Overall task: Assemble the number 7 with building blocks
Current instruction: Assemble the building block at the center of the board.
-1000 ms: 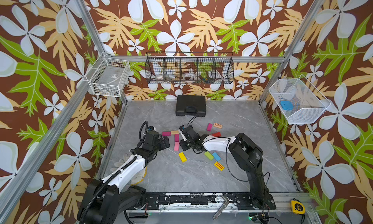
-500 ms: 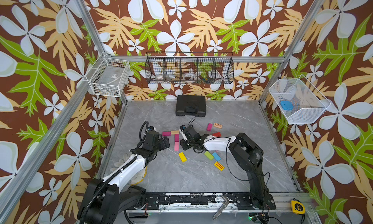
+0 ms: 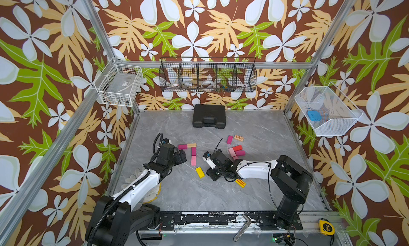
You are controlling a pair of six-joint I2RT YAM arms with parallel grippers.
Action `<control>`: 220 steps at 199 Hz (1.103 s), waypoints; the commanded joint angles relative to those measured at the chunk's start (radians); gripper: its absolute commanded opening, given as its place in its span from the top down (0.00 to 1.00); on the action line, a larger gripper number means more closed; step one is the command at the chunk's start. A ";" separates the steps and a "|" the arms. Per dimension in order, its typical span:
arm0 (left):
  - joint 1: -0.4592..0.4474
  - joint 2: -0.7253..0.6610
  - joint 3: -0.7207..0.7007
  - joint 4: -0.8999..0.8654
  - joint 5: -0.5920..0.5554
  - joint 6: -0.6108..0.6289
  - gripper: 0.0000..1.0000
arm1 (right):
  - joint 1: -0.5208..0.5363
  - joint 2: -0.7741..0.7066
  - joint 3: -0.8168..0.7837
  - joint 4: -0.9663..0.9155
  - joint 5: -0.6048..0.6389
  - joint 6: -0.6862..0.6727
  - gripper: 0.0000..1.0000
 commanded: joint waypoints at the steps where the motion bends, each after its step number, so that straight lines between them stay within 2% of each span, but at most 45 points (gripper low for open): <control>1: 0.001 -0.009 0.004 0.016 0.006 0.000 0.05 | 0.000 0.025 0.027 -0.023 0.017 -0.040 0.64; 40: 0.001 -0.034 -0.002 0.004 -0.003 -0.001 0.05 | 0.001 0.114 0.130 -0.065 -0.022 -0.106 0.65; 76: 0.000 -0.044 -0.001 -0.002 -0.011 -0.002 0.05 | 0.019 0.099 0.136 -0.051 -0.084 -0.148 0.65; 130: 0.001 -0.030 0.003 0.004 -0.003 0.001 0.05 | 0.023 0.047 0.085 -0.057 -0.050 -0.185 0.64; 173: 0.001 -0.033 0.000 0.007 -0.003 -0.002 0.05 | 0.023 -0.031 -0.010 -0.081 -0.134 -0.330 0.64; 220: 0.000 -0.056 -0.007 -0.007 -0.017 -0.008 0.04 | 0.027 -0.021 0.014 -0.058 -0.206 -0.389 0.64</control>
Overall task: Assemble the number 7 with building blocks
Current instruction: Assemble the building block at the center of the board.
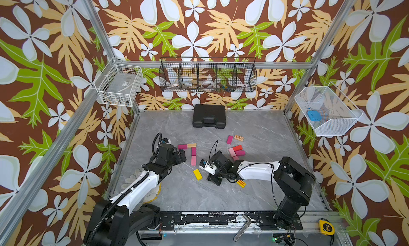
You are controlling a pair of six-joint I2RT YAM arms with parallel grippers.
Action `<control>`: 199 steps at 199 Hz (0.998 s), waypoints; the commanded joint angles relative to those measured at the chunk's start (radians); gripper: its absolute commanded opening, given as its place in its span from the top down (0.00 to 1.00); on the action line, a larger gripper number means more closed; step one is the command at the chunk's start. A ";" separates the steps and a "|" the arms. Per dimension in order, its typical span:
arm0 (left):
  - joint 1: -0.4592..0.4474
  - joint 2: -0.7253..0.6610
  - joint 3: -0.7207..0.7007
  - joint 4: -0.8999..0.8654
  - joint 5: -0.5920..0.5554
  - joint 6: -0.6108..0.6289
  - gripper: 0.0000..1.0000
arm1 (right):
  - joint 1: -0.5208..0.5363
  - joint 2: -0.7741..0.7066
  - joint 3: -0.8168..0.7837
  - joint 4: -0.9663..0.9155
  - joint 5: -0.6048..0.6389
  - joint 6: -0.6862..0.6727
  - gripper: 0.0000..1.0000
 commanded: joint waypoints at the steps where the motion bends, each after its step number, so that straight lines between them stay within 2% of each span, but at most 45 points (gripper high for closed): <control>1: 0.000 -0.018 -0.007 0.001 -0.017 -0.008 0.05 | 0.005 0.013 0.019 0.021 -0.051 -0.045 0.64; 41: 0.001 -0.046 -0.023 -0.010 -0.019 -0.018 0.04 | 0.031 0.075 0.057 0.059 -0.045 -0.032 0.67; 72: 0.001 -0.056 -0.027 -0.012 -0.021 -0.020 0.04 | 0.052 0.116 0.070 0.110 0.004 0.030 0.70; 199: 0.001 -0.029 -0.034 -0.008 -0.035 -0.022 0.04 | 0.074 0.131 0.044 0.240 0.063 0.171 0.71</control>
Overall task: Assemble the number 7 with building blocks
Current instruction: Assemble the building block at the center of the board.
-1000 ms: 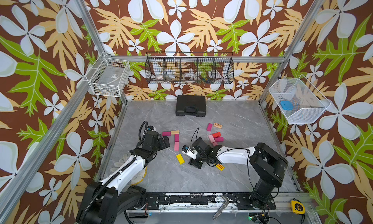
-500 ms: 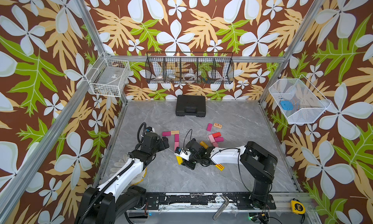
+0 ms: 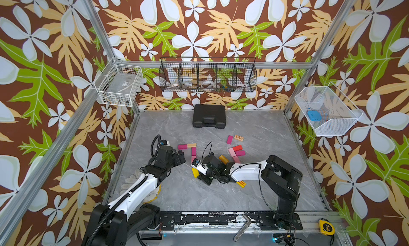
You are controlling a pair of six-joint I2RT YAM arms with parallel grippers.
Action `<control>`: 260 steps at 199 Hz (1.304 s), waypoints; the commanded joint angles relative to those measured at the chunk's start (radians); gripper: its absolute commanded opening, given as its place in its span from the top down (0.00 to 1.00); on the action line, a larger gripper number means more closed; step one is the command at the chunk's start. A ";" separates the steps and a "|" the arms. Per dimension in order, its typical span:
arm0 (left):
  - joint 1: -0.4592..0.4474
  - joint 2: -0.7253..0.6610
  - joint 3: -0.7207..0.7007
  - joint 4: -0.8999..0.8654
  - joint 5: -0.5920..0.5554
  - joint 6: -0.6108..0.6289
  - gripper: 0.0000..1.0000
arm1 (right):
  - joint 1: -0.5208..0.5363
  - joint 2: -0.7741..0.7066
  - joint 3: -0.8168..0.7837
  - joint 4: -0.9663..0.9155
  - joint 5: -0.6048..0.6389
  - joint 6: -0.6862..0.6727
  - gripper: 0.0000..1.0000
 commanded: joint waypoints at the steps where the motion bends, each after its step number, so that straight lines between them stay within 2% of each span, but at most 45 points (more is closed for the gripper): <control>1: 0.001 0.013 -0.001 0.004 -0.015 -0.002 0.04 | 0.006 0.004 -0.005 0.015 0.011 0.035 0.71; 189: 0.001 0.033 -0.003 -0.008 -0.013 -0.007 0.05 | 0.020 0.031 0.014 0.058 0.051 0.100 0.71; 233: 0.001 0.078 -0.021 -0.014 0.042 -0.013 0.14 | 0.018 -0.029 -0.019 0.073 0.019 0.069 0.70; 260: 0.000 0.101 -0.046 -0.001 0.090 -0.019 0.29 | 0.018 -0.040 -0.069 0.119 -0.011 0.056 0.70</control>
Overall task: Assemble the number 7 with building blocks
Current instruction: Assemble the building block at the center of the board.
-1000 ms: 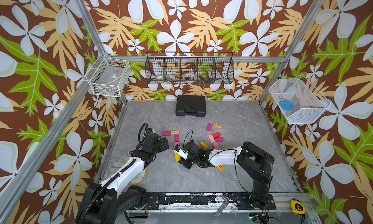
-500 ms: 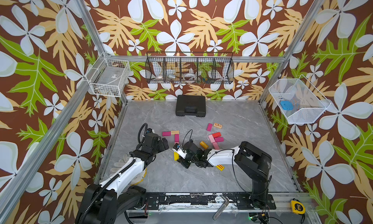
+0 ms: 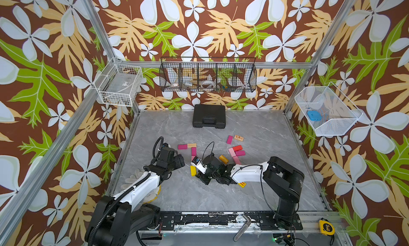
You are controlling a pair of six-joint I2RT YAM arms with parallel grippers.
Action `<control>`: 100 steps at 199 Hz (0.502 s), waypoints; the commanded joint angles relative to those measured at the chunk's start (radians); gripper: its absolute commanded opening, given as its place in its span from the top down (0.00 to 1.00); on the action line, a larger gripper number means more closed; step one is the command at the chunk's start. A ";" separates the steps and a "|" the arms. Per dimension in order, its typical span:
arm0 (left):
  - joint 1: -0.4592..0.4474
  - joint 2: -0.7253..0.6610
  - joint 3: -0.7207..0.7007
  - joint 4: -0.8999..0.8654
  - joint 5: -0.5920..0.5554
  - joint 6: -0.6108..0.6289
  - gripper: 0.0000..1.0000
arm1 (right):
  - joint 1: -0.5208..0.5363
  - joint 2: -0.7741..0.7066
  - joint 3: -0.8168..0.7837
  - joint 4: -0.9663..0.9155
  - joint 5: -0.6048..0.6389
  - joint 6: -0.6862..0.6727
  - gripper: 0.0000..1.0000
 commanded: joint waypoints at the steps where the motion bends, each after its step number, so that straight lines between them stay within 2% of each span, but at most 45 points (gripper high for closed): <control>1: -0.001 0.015 -0.016 0.012 0.061 -0.008 0.30 | 0.000 -0.006 -0.030 0.031 -0.037 -0.020 0.70; 18: -0.017 0.049 -0.017 0.016 0.087 -0.003 0.37 | 0.001 -0.010 -0.051 0.049 -0.041 -0.029 0.71; 60: -0.053 0.118 -0.007 0.019 0.112 0.010 0.45 | -0.009 -0.015 -0.066 0.066 -0.047 -0.040 0.75; 100: -0.060 0.164 0.008 0.029 0.137 0.021 0.47 | -0.038 -0.010 -0.066 0.067 -0.031 -0.023 0.79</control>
